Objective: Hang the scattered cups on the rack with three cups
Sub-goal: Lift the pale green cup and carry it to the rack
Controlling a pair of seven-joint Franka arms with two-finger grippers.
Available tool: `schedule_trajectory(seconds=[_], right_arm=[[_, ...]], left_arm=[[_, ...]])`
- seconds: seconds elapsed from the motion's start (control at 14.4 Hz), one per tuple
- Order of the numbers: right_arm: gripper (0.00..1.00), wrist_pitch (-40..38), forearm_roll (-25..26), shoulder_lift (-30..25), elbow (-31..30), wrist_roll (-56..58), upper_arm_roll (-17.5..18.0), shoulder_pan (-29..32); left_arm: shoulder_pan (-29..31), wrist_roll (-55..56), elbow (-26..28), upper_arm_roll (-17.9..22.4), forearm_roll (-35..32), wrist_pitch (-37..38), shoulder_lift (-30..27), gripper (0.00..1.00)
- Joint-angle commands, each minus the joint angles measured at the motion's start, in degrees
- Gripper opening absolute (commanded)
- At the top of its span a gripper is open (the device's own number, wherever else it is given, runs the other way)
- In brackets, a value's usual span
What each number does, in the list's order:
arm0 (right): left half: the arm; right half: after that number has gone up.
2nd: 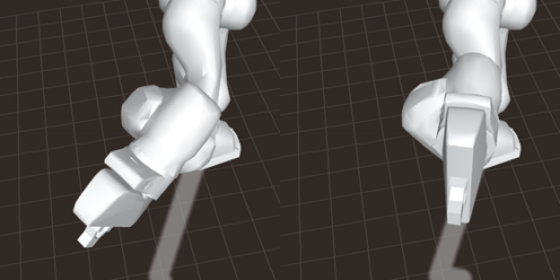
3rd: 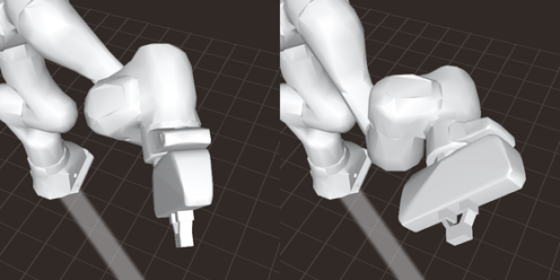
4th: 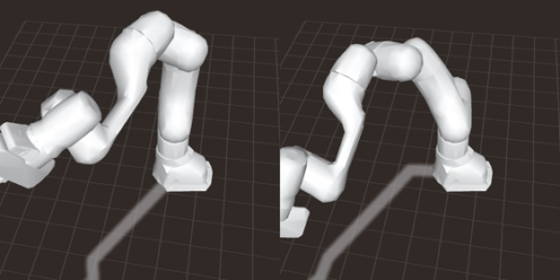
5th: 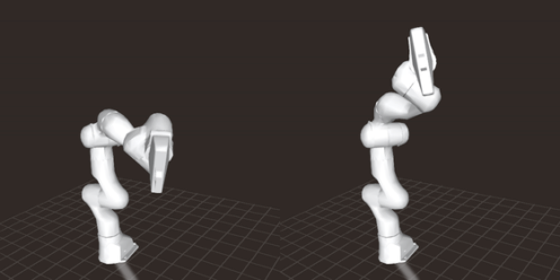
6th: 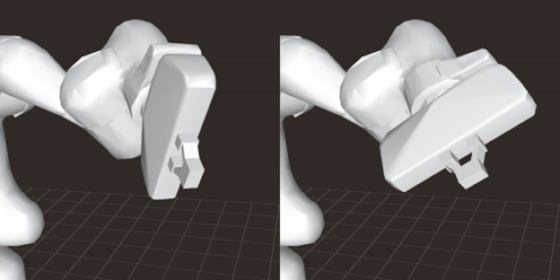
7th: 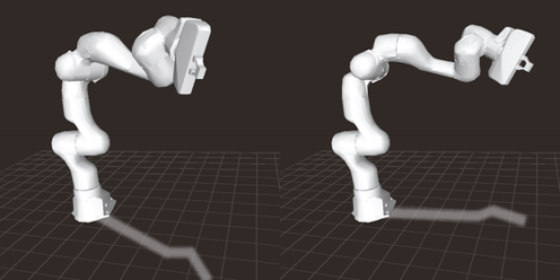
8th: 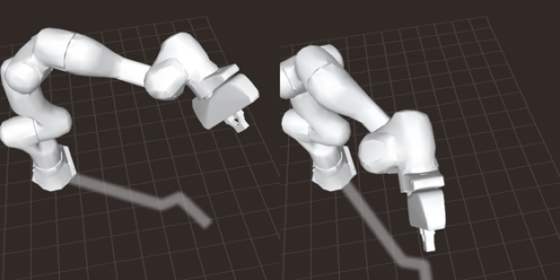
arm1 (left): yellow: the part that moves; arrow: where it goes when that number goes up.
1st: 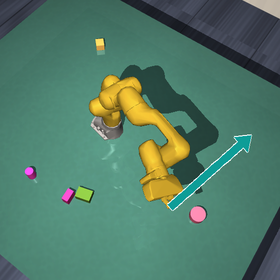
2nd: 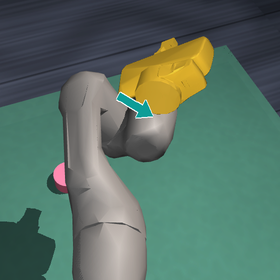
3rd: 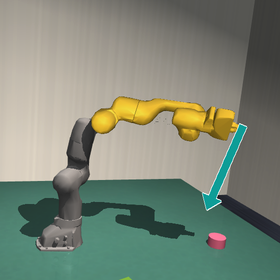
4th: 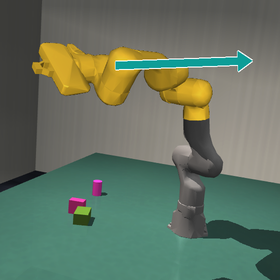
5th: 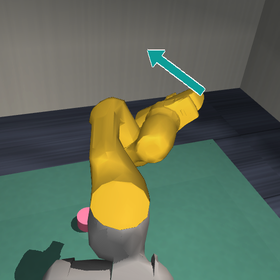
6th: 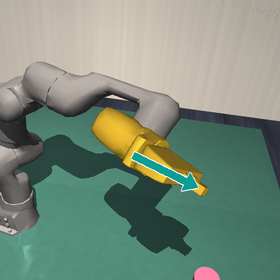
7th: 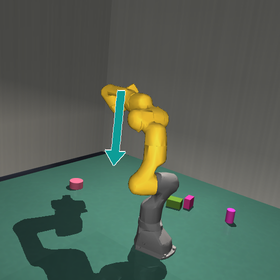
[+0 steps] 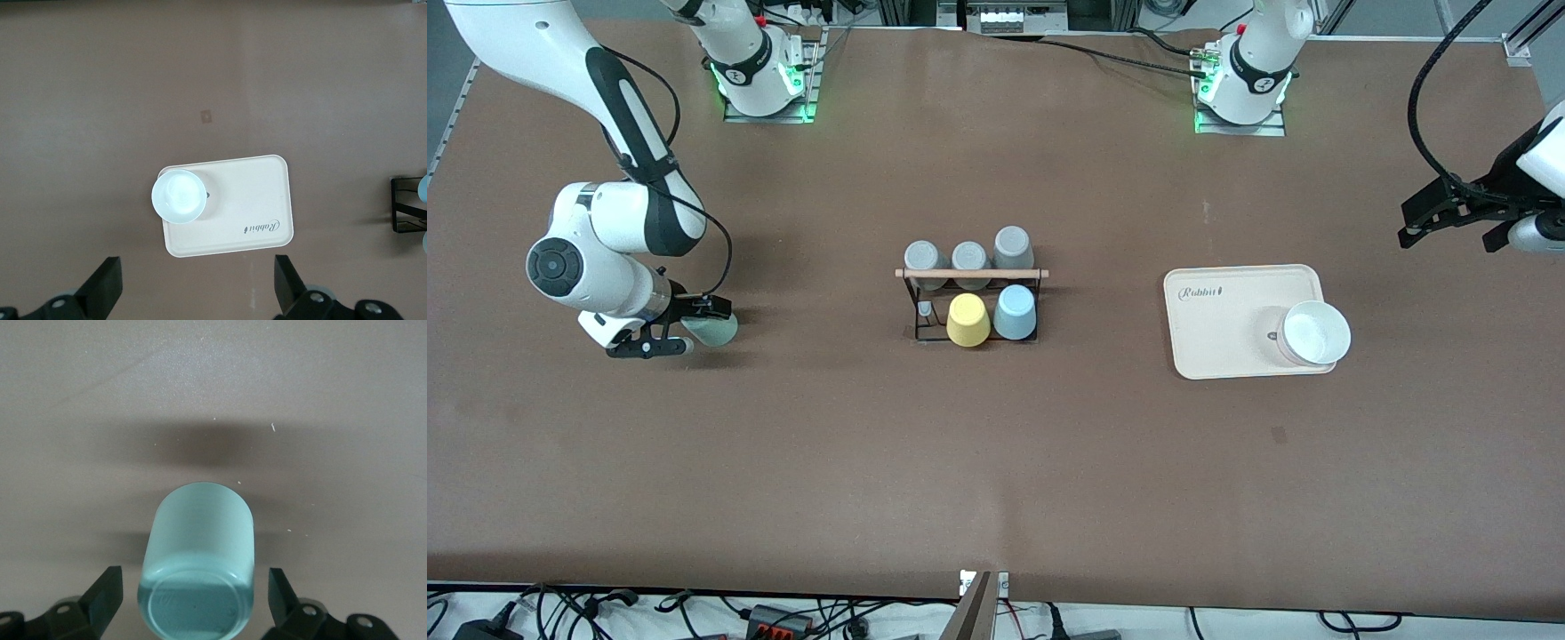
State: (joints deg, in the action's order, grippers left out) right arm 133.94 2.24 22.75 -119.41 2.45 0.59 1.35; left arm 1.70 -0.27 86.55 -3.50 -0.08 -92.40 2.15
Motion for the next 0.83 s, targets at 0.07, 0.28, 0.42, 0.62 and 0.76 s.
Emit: schedule_trajectory(seconds=[0.07, 0.28, 0.42, 0.62, 0.76], right_arm=[[0.38, -0.1, 0.2, -0.2, 1.4, 0.1, 0.1, 0.3], [0.27, -4.8, 0.2, -1.0, 5.4, 0.3, 0.2, -0.4], [0.27, -12.9, 0.1, -1.1, 12.1, 0.3, 0.7, -0.6], [0.27, -25.9, -0.7, -0.7, 25.0, 0.3, 0.8, -4.2], [0.27, -30.8, -0.8, 0.2, 31.5, -2.3, 0.8, -8.1]], left_arm=[[-3.0, 0.4, 1.1, 3.2, 0.6, 0.6, -1.9, 1.0], [-2.7, 0.9, 0.8, 2.7, 0.6, 0.6, -1.5, 1.0], [-2.7, 1.0, 0.7, 2.7, 0.6, 0.6, -1.4, 1.0], [-2.5, 1.0, 0.4, 2.7, 0.6, 0.6, -1.4, 1.0], [-2.8, 1.1, -1.6, 2.7, 0.9, 1.2, -0.4, 1.0]])
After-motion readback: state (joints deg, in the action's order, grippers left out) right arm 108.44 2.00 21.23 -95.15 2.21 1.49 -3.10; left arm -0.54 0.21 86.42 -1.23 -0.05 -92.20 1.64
